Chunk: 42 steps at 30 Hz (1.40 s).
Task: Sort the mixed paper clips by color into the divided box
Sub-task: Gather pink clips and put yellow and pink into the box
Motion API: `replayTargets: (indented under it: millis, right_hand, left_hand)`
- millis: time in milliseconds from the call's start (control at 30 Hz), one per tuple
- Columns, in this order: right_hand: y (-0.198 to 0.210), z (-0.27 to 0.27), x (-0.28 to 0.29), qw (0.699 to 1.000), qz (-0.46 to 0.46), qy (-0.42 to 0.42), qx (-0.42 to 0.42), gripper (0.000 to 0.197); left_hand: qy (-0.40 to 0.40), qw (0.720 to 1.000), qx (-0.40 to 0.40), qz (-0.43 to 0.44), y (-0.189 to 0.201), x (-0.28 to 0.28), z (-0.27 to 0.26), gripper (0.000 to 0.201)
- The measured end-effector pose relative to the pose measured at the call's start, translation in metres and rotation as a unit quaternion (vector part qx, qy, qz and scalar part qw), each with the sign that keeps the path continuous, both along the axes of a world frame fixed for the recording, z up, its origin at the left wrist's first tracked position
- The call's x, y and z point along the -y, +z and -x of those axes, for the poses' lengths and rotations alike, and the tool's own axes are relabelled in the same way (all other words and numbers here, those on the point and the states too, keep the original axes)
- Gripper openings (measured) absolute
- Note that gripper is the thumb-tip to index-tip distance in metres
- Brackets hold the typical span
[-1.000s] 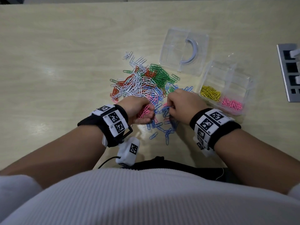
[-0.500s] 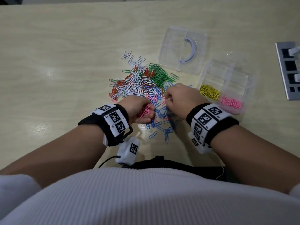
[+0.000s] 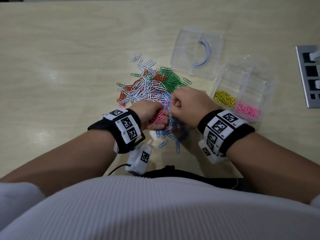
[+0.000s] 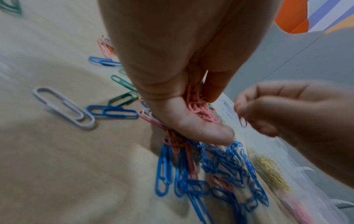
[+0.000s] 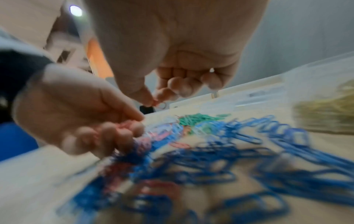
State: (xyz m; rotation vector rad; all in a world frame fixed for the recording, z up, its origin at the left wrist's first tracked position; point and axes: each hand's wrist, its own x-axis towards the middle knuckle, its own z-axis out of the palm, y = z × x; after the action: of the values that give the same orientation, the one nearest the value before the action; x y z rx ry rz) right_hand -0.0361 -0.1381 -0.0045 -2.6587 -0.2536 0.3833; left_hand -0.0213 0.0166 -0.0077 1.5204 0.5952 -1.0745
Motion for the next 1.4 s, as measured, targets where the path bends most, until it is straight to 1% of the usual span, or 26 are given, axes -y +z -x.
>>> replayTargets:
  millis: [33, 100, 167, 200, 233, 300, 333, 367, 433, 533, 600, 667, 733, 800, 867, 933, 967, 1033, 1133, 1233, 1300, 1333, 1400]
  right_hand:
    - [0.004, 0.001, -0.004, 0.999, -0.034, 0.025, -0.006, 0.007]
    - [0.005, 0.002, -0.010, 0.996, -0.066, 0.058, -0.005, 0.013]
    - [0.002, 0.001, -0.008, 0.997, -0.073, 0.014, 0.002, 0.014]
    - [-0.002, -0.001, -0.004, 0.998, -0.059, -0.017, 0.007, 0.014]
    - [-0.005, -0.002, -0.001, 0.999, -0.015, -0.033, 0.000, 0.013]
    - [-0.013, -0.003, 0.003, 0.994, 0.108, -0.007, -0.029, 0.019]
    - [-0.017, -0.003, 0.002, 0.989, 0.146, 0.013, -0.036, 0.022]
    - [-0.020, -0.003, 0.000, 0.985, 0.165, 0.028, -0.036, 0.024]
    - [-0.023, -0.004, -0.004, 0.983, 0.175, 0.040, -0.032, 0.024]
    - [-0.020, -0.005, -0.007, 0.984, 0.164, 0.041, -0.047, 0.024]
    - [-0.017, -0.004, -0.009, 0.987, 0.147, 0.050, -0.045, 0.019]
    - [-0.009, -0.001, -0.014, 0.996, 0.060, 0.039, -0.053, 0.011]
    - [-0.003, 0.003, -0.023, 0.995, -0.035, 0.059, -0.068, 0.012]
    - [-0.002, 0.004, -0.032, 0.993, -0.062, 0.085, -0.057, 0.007]
    - [-0.005, 0.000, -0.034, 0.997, -0.053, 0.050, -0.037, 0.010]
    - [-0.011, -0.005, -0.033, 1.000, -0.004, 0.007, -0.019, 0.014]
    - [-0.014, -0.008, -0.032, 0.999, 0.036, 0.010, -0.014, 0.019]
    - [-0.020, -0.011, -0.033, 0.994, 0.100, 0.046, -0.004, 0.025]
    - [-0.023, -0.014, -0.036, 0.990, 0.122, 0.066, 0.017, 0.016]
    - [-0.018, -0.015, -0.036, 0.994, 0.105, 0.037, 0.007, 0.015]
    - [-0.013, -0.013, -0.036, 0.998, 0.054, 0.015, 0.012, 0.011]
    - [-0.009, -0.012, -0.037, 1.000, 0.015, 0.017, 0.013, 0.010]
    - [-0.002, -0.008, -0.043, 0.997, -0.034, 0.065, 0.000, 0.011]
  left_hand:
    - [0.004, 1.000, 0.003, 0.002, 0.001, 0.002, 0.000, 0.022]
    - [0.012, 1.000, 0.007, 0.009, 0.001, 0.003, -0.001, 0.016]
    - [0.013, 1.000, 0.000, 0.022, 0.001, 0.001, -0.001, 0.020]
    - [0.011, 1.000, -0.004, 0.025, 0.001, -0.001, -0.002, 0.024]
    - [0.009, 1.000, -0.006, 0.026, 0.000, -0.004, -0.002, 0.028]
    - [0.010, 1.000, -0.008, 0.018, 0.000, -0.009, -0.001, 0.032]
    - [0.014, 1.000, -0.011, 0.015, 0.000, -0.011, 0.000, 0.032]
    - [0.016, 1.000, -0.013, 0.014, 0.000, -0.012, 0.001, 0.033]
    - [0.013, 1.000, -0.010, 0.011, 0.001, -0.014, 0.001, 0.033]
    - [0.011, 1.000, -0.005, 0.002, 0.001, -0.016, 0.002, 0.032]
    - [0.014, 1.000, -0.007, 0.004, 0.001, -0.018, 0.002, 0.032]
    - [0.021, 1.000, -0.005, 0.003, 0.002, -0.018, 0.001, 0.029]
    - [0.026, 1.000, 0.011, -0.006, 0.001, -0.018, 0.001, 0.020]
    - [0.026, 0.999, 0.025, -0.012, 0.000, -0.019, 0.001, 0.015]
    - [0.032, 0.999, 0.017, -0.002, -0.001, -0.021, 0.001, 0.018]
    - [0.040, 0.999, -0.003, 0.013, -0.002, -0.025, 0.001, 0.025]
    - [0.042, 0.999, -0.009, 0.015, -0.003, -0.027, 0.001, 0.028]
    - [0.046, 0.999, -0.013, 0.013, -0.003, -0.030, 0.002, 0.029]
    - [0.042, 0.999, -0.009, 0.005, -0.002, -0.035, 0.001, 0.029]
    - [0.043, 0.999, -0.011, 0.001, 0.000, -0.039, -0.001, 0.030]
    - [0.047, 0.999, -0.011, 0.000, 0.000, -0.041, -0.001, 0.032]
    - [0.052, 0.999, -0.007, -0.001, 0.000, -0.042, -0.001, 0.030]
    - [0.055, 0.998, 0.005, -0.008, -0.001, -0.042, -0.003, 0.022]
